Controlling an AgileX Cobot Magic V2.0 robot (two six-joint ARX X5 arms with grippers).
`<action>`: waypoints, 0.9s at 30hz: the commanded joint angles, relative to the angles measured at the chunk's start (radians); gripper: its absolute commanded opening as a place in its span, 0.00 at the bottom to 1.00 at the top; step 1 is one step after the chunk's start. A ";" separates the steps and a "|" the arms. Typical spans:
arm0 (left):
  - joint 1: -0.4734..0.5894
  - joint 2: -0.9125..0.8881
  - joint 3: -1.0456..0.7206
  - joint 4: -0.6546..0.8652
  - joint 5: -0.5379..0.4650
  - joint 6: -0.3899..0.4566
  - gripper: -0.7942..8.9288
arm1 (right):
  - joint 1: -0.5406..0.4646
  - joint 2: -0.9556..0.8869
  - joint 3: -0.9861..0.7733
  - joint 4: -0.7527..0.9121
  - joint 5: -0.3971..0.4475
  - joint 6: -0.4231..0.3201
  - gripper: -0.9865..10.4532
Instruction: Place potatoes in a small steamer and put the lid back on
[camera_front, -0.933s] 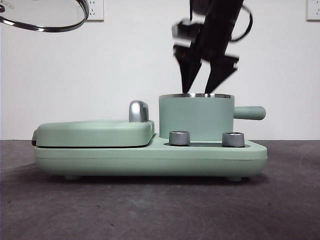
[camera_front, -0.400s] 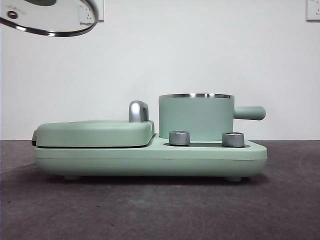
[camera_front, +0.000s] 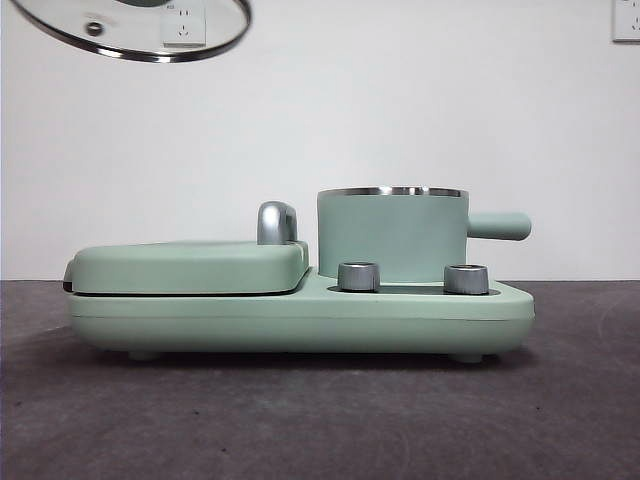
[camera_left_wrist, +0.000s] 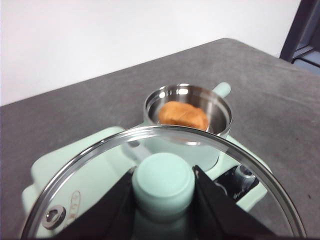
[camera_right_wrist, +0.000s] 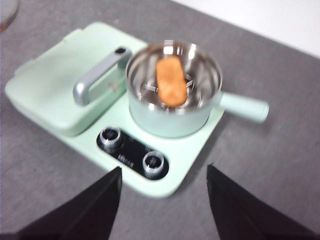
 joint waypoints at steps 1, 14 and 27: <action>-0.024 0.055 0.021 0.085 0.003 -0.008 0.09 | 0.006 -0.082 -0.050 0.011 0.000 0.051 0.32; -0.109 0.450 0.204 0.293 0.011 0.020 0.09 | 0.006 -0.230 -0.146 -0.108 0.054 0.069 0.32; -0.169 0.845 0.506 0.433 0.040 0.057 0.09 | 0.006 -0.230 -0.146 -0.111 0.054 0.032 0.32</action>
